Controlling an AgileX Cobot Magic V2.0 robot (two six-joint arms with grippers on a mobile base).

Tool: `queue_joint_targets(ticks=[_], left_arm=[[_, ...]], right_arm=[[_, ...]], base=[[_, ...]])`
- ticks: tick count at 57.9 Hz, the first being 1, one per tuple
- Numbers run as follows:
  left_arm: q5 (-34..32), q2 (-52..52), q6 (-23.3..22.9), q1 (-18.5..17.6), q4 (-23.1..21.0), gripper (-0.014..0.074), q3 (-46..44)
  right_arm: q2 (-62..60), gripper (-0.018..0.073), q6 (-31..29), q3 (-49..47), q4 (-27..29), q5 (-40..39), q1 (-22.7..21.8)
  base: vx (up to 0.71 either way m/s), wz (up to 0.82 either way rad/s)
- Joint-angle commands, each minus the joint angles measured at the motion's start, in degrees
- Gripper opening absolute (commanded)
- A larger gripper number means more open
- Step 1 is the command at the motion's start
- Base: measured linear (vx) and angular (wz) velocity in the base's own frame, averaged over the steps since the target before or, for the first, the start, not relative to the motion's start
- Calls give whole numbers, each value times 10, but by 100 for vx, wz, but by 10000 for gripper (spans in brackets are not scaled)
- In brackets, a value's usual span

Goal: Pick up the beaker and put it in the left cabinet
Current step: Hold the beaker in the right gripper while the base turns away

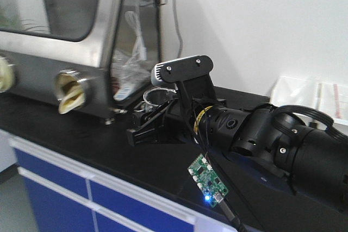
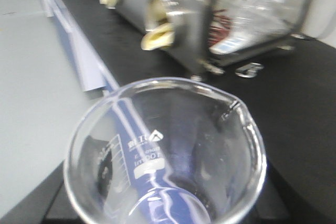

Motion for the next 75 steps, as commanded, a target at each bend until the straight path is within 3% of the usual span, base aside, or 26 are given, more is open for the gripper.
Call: queue_joint_targets(ticks=[1, 75], left_arm=[[-43, -11, -2, 0, -2, 1, 9], [-43, -11, -2, 0, -2, 1, 9]], right_arm=[[-26, -4, 0, -19, -7, -41, -2], [-26, -4, 0, -19, -7, -42, -2]], base=[[-13, 49], [2, 51]])
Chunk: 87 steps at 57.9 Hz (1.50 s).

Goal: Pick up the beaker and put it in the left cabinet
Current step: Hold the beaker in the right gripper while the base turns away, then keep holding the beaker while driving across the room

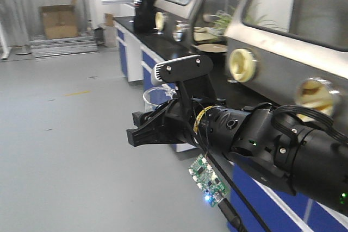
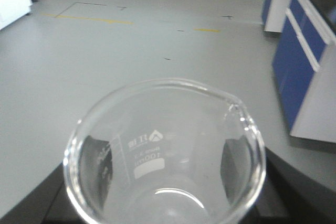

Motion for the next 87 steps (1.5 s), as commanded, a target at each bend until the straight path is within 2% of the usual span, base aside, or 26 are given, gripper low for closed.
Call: queue_joint_targets(ticks=[1, 45, 87], left_arm=[[-43, -11, -2, 0, -2, 1, 9], [-43, -11, -2, 0, -2, 1, 9], [-43, -11, -2, 0, -2, 1, 9]], right_arm=[[-26, -4, 0, -19, -7, -40, -2], [-26, -4, 0, -19, -7, -38, -2], [-26, -4, 0, -19, -7, -41, -2]], base=[[20, 48], [29, 33], [52, 14]])
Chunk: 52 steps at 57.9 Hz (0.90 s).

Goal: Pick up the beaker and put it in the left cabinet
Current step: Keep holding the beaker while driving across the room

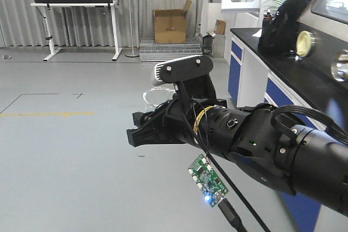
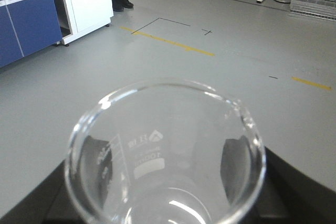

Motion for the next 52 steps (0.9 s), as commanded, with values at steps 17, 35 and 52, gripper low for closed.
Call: queue_joint_targets(ticks=[17, 35, 52], left_arm=[[-43, -11, -2, 0, -2, 1, 9], [-43, -11, -2, 0, -2, 1, 9], [-43, -11, -2, 0, -2, 1, 9]], right_arm=[[-26, -4, 0, -19, -8, -42, -2], [-26, -4, 0, -19, -8, -41, -2], [-26, -4, 0, -19, -8, -42, -2]], base=[[62, 6], [64, 2], [66, -2]])
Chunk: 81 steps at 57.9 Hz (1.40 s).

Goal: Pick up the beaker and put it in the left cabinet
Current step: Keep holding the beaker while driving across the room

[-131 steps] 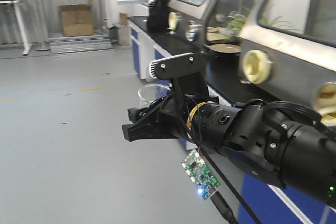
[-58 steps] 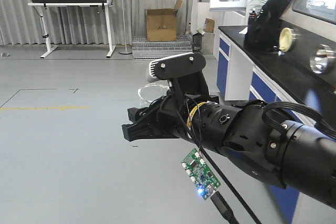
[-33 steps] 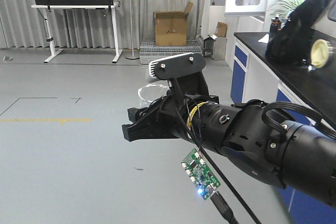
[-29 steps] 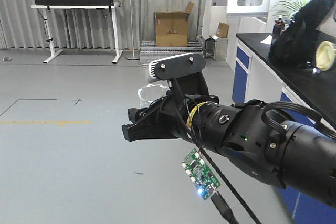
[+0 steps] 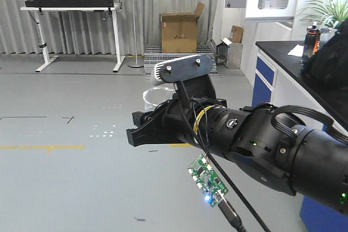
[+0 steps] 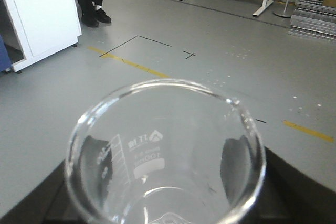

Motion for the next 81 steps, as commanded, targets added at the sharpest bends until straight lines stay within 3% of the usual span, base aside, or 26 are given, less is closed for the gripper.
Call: queue_joint_targets(ticks=[1, 81], left_arm=[[-43, -11, -2, 0, -2, 1, 9], [-43, -11, -2, 0, -2, 1, 9]], right_arm=[[-26, -4, 0, -19, -8, -42, -2], [-26, -4, 0, -19, -8, -40, -3]], base=[[67, -1], [71, 2]])
